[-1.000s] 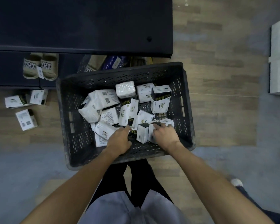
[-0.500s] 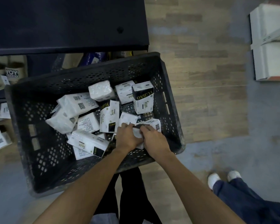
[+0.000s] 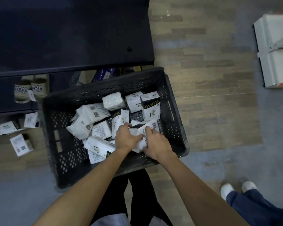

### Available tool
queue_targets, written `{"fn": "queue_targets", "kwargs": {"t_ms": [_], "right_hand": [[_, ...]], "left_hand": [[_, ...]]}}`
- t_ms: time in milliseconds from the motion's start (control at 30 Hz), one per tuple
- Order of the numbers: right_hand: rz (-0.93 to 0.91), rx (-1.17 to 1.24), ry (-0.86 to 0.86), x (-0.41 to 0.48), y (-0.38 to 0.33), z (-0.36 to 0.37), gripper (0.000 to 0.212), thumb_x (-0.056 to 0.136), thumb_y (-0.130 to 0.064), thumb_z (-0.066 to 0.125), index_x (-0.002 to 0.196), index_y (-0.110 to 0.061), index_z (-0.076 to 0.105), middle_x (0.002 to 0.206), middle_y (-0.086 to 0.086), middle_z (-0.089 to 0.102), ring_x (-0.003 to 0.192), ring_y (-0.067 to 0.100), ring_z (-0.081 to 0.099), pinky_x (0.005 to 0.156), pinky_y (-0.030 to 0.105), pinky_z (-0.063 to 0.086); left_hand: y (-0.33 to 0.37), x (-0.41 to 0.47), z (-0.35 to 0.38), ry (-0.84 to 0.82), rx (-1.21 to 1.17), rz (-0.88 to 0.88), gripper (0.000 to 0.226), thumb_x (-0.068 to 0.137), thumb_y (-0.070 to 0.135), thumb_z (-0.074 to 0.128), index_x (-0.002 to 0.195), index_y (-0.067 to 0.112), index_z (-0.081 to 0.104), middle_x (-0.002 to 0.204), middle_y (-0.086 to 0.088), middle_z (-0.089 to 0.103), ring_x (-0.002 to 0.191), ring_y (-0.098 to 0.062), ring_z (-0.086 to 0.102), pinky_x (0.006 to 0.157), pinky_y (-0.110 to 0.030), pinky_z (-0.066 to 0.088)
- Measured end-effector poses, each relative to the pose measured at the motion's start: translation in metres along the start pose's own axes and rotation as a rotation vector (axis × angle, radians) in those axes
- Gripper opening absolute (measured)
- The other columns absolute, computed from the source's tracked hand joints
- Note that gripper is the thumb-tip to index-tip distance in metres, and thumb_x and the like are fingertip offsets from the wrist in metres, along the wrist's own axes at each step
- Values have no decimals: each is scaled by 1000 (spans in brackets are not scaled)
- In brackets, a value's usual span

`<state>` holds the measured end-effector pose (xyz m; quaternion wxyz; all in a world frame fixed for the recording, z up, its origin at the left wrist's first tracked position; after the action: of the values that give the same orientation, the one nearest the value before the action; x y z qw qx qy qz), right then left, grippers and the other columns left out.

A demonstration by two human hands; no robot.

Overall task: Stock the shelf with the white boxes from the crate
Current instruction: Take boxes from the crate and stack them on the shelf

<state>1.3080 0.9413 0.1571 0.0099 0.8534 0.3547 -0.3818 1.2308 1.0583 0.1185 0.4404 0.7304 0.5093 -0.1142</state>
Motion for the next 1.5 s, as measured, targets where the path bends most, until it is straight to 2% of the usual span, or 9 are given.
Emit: {"fn": "queue_targets", "kwargs": {"t_ms": [200,400,533,700,800,933,1133,1233,1500], "right_hand": [[-20,-23,46,-10,-50,-13,77,77,-54,74,130,-11,39,129,10,47,114,28,53,85,39,52],[5,39,224,-17,-91,-47,66,83,-38,75,131,-10,37,123,10,54,100,27,63,75,34,49],[-116,115,189,-14,-100,-68,64,81,-38,74,129,-11,40,112,9,55,92,27,60,76,38,53],[-308,213,123,-24,-115,-85,43,72,-43,71,94,-24,40,88,-4,50,76,17,50,56,32,39],[-339,297,140,-32,-126,-102,41,64,-47,67,89,-29,39,82,-12,49,69,6,46,51,24,29],[-344,350,110,-38,-136,-113,40,68,-37,71,94,-29,43,83,-10,55,67,8,51,50,24,37],[-338,168,143,-48,-154,-144,80,77,-41,76,141,-25,30,121,2,57,110,25,56,88,42,50],[-390,157,223,-57,-171,-175,77,85,-38,74,148,-30,30,137,5,48,126,26,48,102,44,43],[-492,193,317,-85,-176,-255,52,85,-38,75,132,-32,52,118,-4,56,105,16,55,86,29,44]], "left_hand": [[-11,-9,-61,90,-56,-127,62,66,50,83,111,15,60,104,1,64,94,-15,57,74,-26,43],[4,-14,-108,29,-254,-24,40,72,42,81,95,17,59,80,0,60,84,-27,65,71,-38,56],[0,-12,-141,-126,-190,133,64,73,31,84,129,22,55,114,-4,61,95,-17,62,89,-35,54],[15,-18,-153,-540,139,340,107,61,30,92,148,40,31,153,5,29,137,-14,30,115,-34,27],[24,-20,-172,-418,330,482,97,62,14,90,145,25,41,143,0,46,131,-17,41,113,-36,31],[26,-22,-199,-304,173,476,75,62,8,89,130,19,58,123,3,63,116,-14,56,102,-30,41],[48,-37,-226,-260,245,520,59,64,18,86,117,22,61,107,-3,57,99,-21,57,91,-35,47],[68,-48,-244,-219,270,549,62,63,21,87,118,23,61,107,-4,55,96,-19,55,86,-31,47],[111,-86,-332,-41,255,552,62,66,22,85,120,22,54,112,2,60,101,-17,57,87,-31,48]]}}
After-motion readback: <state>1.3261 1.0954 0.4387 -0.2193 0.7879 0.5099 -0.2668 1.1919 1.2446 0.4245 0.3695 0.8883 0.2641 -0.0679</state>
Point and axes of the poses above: each hand's wrist, its own x-axis towards the middle knuckle, its own z-axis out of the palm, y = z × x, the point moved 10 cm from there along x, towards the middle knuckle
